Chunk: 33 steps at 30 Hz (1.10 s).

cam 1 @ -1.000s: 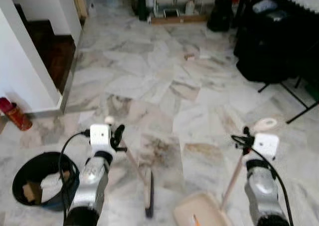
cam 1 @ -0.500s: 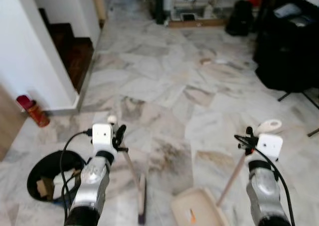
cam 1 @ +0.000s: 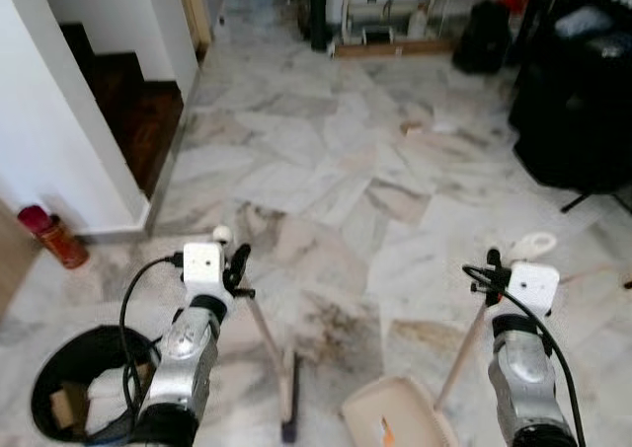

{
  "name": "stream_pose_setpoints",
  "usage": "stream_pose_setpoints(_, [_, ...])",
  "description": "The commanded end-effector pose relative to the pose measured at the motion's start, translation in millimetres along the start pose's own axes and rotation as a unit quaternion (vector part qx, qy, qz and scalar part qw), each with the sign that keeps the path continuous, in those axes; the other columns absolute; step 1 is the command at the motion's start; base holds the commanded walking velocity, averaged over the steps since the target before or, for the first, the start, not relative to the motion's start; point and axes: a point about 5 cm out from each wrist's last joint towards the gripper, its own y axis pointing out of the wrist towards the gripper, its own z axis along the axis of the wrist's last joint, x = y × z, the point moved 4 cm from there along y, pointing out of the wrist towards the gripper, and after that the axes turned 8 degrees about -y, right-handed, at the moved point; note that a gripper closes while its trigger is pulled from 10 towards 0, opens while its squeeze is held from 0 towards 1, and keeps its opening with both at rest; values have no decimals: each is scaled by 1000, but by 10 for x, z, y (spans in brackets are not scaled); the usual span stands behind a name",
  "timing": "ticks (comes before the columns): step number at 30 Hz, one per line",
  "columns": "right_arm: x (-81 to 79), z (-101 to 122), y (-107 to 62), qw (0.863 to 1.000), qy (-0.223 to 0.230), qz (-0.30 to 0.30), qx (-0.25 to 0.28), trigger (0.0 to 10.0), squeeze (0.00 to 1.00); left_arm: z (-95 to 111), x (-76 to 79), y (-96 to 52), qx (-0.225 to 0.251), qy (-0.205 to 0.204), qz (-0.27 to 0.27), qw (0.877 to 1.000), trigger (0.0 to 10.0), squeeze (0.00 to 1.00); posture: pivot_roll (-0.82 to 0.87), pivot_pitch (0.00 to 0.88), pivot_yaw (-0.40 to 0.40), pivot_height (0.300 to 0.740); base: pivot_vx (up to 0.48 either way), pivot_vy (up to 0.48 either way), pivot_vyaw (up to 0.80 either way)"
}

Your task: Sweep floor

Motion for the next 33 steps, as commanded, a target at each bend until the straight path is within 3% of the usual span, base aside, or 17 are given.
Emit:
stream_pose_setpoints(1, [79,50,12,1000,4,-12,13,10000,0,117,37,44,22,10,-6,1000,10000,0,-65,0,25,740,311,0,0])
stream_pose_setpoints(33, [108,54,4,1000,8,-20,20,10000,0,163,15,87,27,21,-14,999,10000,0,-73,0,48,740,313,0,0])
